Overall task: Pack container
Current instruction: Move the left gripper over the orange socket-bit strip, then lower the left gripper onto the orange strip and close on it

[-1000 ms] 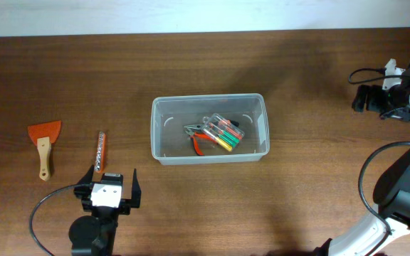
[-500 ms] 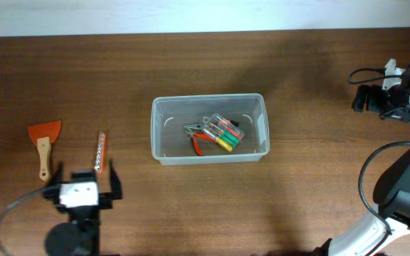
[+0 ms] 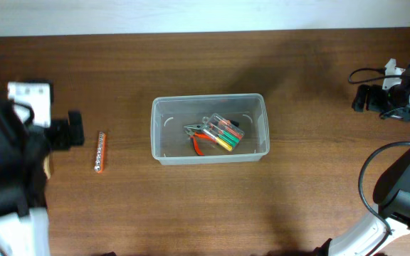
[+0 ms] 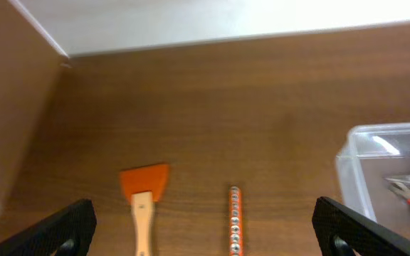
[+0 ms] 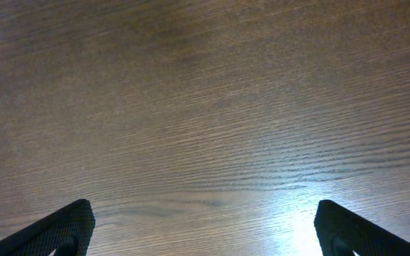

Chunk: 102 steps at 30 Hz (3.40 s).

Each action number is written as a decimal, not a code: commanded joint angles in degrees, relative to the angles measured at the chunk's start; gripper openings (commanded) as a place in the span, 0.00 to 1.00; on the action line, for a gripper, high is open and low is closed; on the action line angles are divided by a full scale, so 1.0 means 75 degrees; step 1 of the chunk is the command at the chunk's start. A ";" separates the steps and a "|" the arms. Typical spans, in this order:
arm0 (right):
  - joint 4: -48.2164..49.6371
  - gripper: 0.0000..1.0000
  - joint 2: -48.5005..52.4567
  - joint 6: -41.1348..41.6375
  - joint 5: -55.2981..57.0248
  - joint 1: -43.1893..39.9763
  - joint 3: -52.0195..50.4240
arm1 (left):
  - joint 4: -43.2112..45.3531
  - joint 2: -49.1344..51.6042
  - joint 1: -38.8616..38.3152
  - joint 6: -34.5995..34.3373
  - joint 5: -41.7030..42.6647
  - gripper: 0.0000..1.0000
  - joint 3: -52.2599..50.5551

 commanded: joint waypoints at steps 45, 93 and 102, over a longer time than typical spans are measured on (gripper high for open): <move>0.0009 0.99 0.0006 0.0041 -0.0073 -0.0012 -0.0020 | -0.1661 0.6015 0.0160 0.0315 -0.0440 0.99 0.1309; 0.0009 0.99 0.0006 0.0041 -0.0073 -0.0012 -0.0020 | -0.1309 0.7303 -0.0769 -0.1093 -0.1145 0.99 0.1014; 0.0009 0.99 0.0006 0.0041 -0.0073 -0.0012 -0.0020 | -0.1335 0.7303 -0.0769 -0.1192 -0.0752 0.99 0.0618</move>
